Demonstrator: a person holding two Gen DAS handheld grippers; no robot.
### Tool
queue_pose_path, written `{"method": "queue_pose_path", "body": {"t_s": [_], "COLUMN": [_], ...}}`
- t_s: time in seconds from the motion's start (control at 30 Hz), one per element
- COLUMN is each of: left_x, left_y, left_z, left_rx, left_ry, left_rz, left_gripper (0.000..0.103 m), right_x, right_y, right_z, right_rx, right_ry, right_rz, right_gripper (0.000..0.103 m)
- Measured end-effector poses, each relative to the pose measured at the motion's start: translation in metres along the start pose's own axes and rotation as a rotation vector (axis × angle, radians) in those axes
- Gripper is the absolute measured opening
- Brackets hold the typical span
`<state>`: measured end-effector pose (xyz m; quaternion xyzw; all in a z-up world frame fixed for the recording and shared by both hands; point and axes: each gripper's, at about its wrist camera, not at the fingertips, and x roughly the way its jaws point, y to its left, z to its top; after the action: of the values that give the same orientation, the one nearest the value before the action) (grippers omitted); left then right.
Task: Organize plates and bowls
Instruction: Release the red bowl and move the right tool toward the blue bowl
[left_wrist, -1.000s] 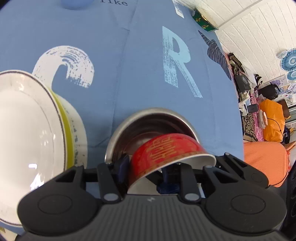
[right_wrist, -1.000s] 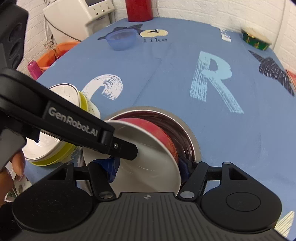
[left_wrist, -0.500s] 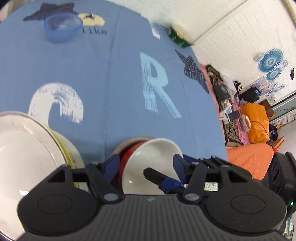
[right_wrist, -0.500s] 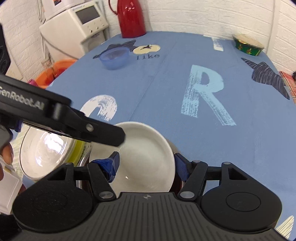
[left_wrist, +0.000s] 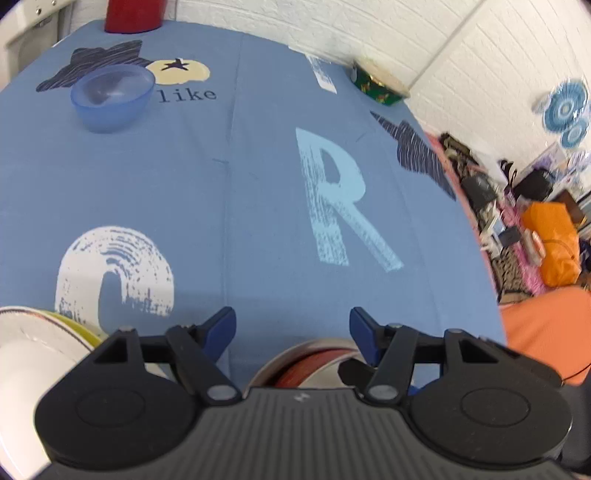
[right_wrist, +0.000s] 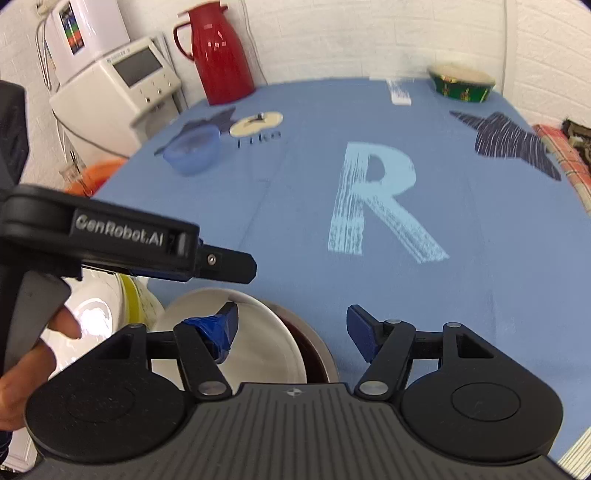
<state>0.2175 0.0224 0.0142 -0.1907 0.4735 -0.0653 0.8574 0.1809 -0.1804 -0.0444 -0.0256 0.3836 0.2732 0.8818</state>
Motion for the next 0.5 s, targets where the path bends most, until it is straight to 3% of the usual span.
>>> {"method": "queue_pose_path", "body": {"t_s": [0.3, 0.4, 0.5], "left_x": [0.0, 0.001, -0.002], "left_y": [0.014, 0.02, 0.021], "left_z": [-0.008, -0.009, -0.012], "left_rx": [0.004, -0.013, 0.0], "left_ry": [-0.028, -0.015, -0.019], "left_rz": [0.063, 0.052, 0.051], "left_gripper": [0.061, 0.061, 0.061], "right_x": [0.023, 0.026, 0.032], "right_y": [-0.002, -0.001, 0.009], "right_z": [-0.006, -0.004, -0.005], "right_rx": [-0.027, -0.034, -0.104], "right_ry": [0.081, 0.109, 0.191], "right_rz": [0.022, 0.03, -0.003], "right_gripper": [0.053, 0.054, 0.055]}}
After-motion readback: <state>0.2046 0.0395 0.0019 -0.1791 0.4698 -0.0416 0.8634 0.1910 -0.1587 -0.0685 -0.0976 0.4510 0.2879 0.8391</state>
